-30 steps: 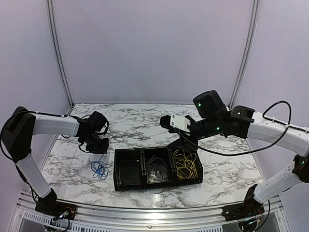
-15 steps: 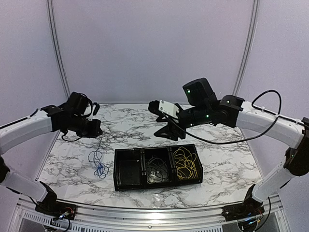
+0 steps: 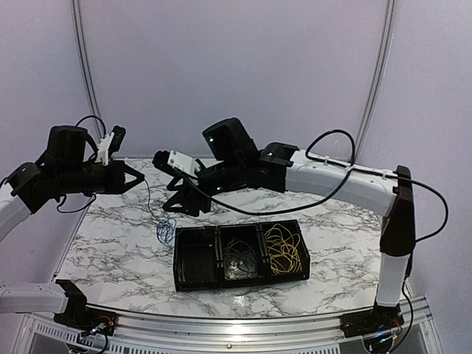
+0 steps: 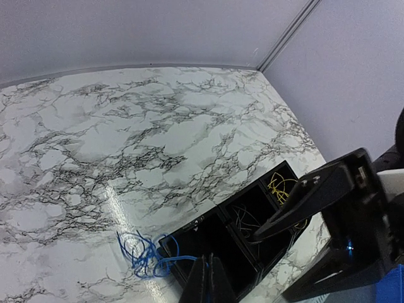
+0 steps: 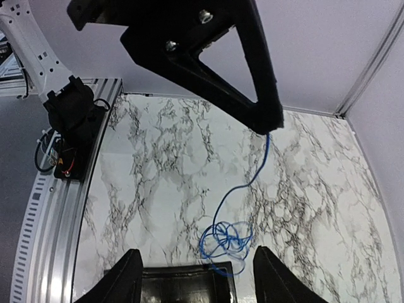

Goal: Untangle the cables

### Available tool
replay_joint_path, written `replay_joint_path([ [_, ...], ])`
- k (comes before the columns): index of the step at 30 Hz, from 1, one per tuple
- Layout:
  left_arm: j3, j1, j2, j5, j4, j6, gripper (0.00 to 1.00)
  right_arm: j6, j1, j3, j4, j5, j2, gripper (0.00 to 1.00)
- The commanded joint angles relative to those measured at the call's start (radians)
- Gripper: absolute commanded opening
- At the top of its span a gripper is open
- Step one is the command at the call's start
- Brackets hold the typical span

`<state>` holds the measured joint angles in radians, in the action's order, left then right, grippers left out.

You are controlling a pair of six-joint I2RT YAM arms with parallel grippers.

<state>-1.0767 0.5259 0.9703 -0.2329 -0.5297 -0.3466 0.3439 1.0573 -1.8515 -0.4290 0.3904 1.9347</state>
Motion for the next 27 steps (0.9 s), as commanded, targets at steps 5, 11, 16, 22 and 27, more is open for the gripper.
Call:
replay_joint_path([
  [5, -0.040, 0.005, -0.096, -0.017, -0.020, -0.037, 0.00, -0.175, 0.042, -0.272, 0.066, 0.024, 0.188, 0.61],
  [11, -0.043, 0.005, -0.142, 0.013, -0.021, -0.064, 0.00, -0.278, 0.067, -0.365, 0.111, -0.052, 0.268, 0.60],
  [16, -0.045, 0.005, -0.161, 0.018, -0.020, -0.081, 0.00, -0.339, 0.070, -0.420, 0.133, -0.004, 0.324, 0.54],
  [22, -0.048, 0.005, -0.181, 0.037, -0.021, -0.092, 0.00, -0.377, 0.072, -0.453, 0.149, -0.002, 0.353, 0.00],
  [27, 0.004, 0.004, -0.252, 0.146, -0.025, -0.107, 0.46, -0.362, 0.072, -0.474, 0.158, -0.036, 0.344, 0.00],
])
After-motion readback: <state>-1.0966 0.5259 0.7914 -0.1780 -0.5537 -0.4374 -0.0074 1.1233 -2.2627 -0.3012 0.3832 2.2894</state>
